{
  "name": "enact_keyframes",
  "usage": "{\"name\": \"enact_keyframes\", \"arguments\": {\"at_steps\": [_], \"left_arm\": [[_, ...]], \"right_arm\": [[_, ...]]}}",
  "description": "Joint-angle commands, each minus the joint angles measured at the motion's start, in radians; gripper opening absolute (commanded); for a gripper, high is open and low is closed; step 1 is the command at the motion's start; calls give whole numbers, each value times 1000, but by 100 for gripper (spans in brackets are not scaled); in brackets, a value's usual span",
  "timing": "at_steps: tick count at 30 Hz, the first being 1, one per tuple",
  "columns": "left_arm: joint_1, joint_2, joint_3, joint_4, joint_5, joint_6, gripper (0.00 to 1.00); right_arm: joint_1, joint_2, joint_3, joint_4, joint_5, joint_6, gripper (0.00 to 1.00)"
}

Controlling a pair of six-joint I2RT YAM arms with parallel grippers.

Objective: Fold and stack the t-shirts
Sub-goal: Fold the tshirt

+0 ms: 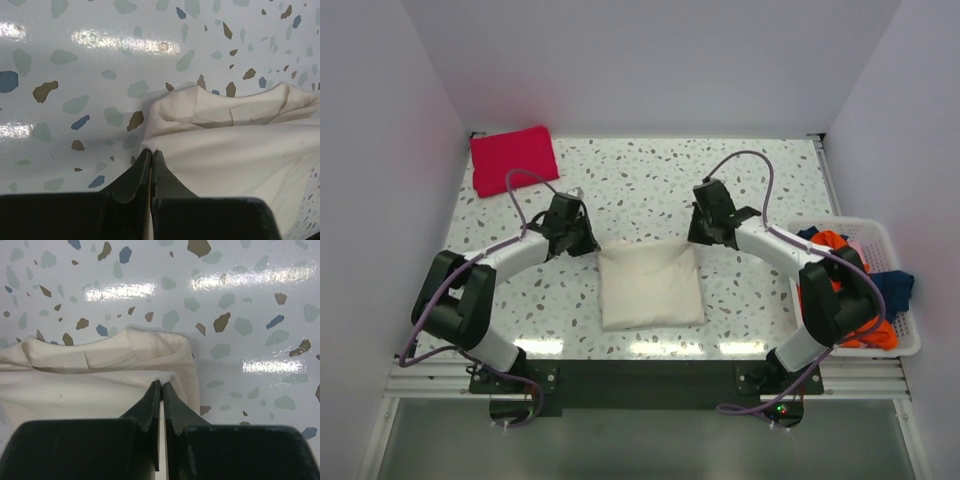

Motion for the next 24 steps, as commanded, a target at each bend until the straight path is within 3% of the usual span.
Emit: {"name": "enact_keyframes", "arguments": {"at_steps": [1, 10, 11, 12, 13, 15, 16, 18, 20, 24], "left_arm": [[30, 17, 41, 39, -13, 17, 0], [53, 99, 114, 65, 26, 9, 2], [57, 100, 122, 54, 29, 11, 9], [69, 94, 139, 46, 29, 14, 17], [76, 83, 142, 43, 30, 25, 41], [89, 22, 143, 30, 24, 35, 55], [92, -1, 143, 19, 22, 52, 59], [89, -59, 151, -30, 27, 68, 59], [77, -114, 128, -39, 94, 75, 53], [-85, -181, 49, -21, 133, 22, 35]], "right_arm": [[-19, 43, 71, -20, 95, -56, 0], [-45, 183, 157, -34, 101, -56, 1], [-48, 189, 182, -55, 104, -59, 6], [-51, 193, 196, -66, 110, -62, 22], [-53, 190, 206, -78, 114, -67, 31], [-54, 152, 213, -97, 128, -82, 47], [-54, 135, 210, -103, 133, -87, 49], [-54, 72, 194, -143, 144, -89, 49], [-48, -16, 132, -129, 93, -87, 48], [24, -116, -6, -82, 7, -29, 38]]}}
